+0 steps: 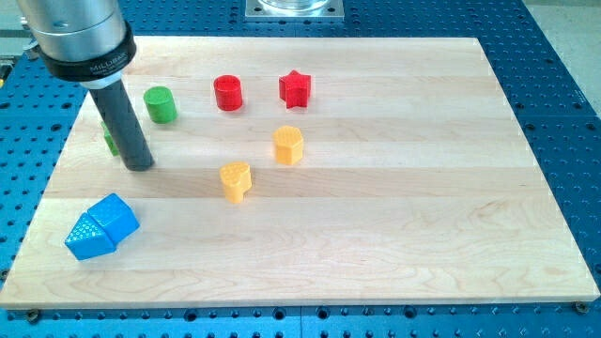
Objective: Move the green star into the green circle
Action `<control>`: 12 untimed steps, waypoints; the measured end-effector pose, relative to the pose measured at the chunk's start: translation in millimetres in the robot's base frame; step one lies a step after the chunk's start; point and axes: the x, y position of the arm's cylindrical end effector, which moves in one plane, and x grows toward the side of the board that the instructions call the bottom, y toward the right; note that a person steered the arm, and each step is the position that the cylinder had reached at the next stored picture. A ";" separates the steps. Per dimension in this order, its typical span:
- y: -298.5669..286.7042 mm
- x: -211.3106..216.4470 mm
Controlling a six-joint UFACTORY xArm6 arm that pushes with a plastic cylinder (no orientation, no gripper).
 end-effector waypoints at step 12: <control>71.0 -85.6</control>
